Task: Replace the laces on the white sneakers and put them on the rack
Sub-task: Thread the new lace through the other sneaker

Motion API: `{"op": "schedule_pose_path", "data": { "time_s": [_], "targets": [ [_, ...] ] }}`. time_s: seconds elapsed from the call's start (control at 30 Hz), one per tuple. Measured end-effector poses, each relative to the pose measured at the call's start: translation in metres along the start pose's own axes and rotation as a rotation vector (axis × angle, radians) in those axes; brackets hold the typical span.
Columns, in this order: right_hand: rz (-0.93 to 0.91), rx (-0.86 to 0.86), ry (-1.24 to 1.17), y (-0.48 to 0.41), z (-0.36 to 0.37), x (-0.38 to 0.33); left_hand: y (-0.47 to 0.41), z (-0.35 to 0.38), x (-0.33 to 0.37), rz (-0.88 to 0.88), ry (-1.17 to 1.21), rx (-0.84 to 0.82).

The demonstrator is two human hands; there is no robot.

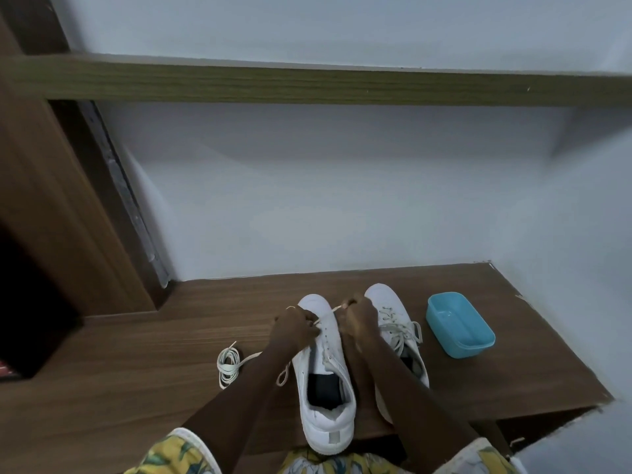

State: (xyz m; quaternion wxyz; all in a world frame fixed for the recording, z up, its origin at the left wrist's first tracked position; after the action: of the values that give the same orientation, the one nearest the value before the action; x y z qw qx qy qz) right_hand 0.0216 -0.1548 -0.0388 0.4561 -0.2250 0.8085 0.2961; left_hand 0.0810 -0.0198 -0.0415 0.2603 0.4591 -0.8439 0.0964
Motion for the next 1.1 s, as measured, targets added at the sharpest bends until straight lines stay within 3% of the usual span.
{"op": "schedule_pose_path", "data": {
  "time_s": [0.17, 0.3, 0.4, 0.5, 0.7, 0.87, 1.1],
  "targets": [
    [0.072, 0.055, -0.262, -0.014, -0.032, -0.008, 0.003, -0.003, -0.007, -0.007, 0.018, 0.008],
    [-0.075, -0.062, -0.122, 0.004, -0.022, -0.031, 0.007, -0.014, 0.014, 0.185, 0.47, 0.062],
    [-0.091, -0.25, -0.254, 0.022, -0.003, -0.037, 0.007, -0.02, 0.021, 0.144, 0.675, 0.065],
    [-0.102, -0.178, -0.19, 0.018, 0.012, -0.025, 0.005, -0.022, 0.008, 0.043, 0.699, 0.168],
    [-0.195, -0.231, 0.541, 0.031, 0.041, 0.002, 0.005, -0.025, -0.018, -0.091, 0.473, 0.186],
    [-0.226, -0.117, 0.647, 0.032, 0.047, -0.001, 0.007, -0.019, -0.008, -0.02, 0.181, 0.067],
    [-0.125, -0.173, 0.607, 0.009, 0.032, 0.008, 0.01, -0.005, 0.003, -0.055, 0.036, 0.022]
  ]
}}
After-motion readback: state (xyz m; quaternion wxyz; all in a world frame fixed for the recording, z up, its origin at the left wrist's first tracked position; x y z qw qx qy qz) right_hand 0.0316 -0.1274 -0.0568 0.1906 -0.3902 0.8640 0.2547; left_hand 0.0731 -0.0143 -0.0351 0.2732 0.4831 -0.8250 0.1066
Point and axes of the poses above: each hand's wrist, its own y-axis away from the middle knuckle, its own z-axis out of the palm, x = y × z, the point moved 3 cm from there along -y, towards the middle knuckle, and after that the axes turned 4 degrees about z, right-handed, at the moved point
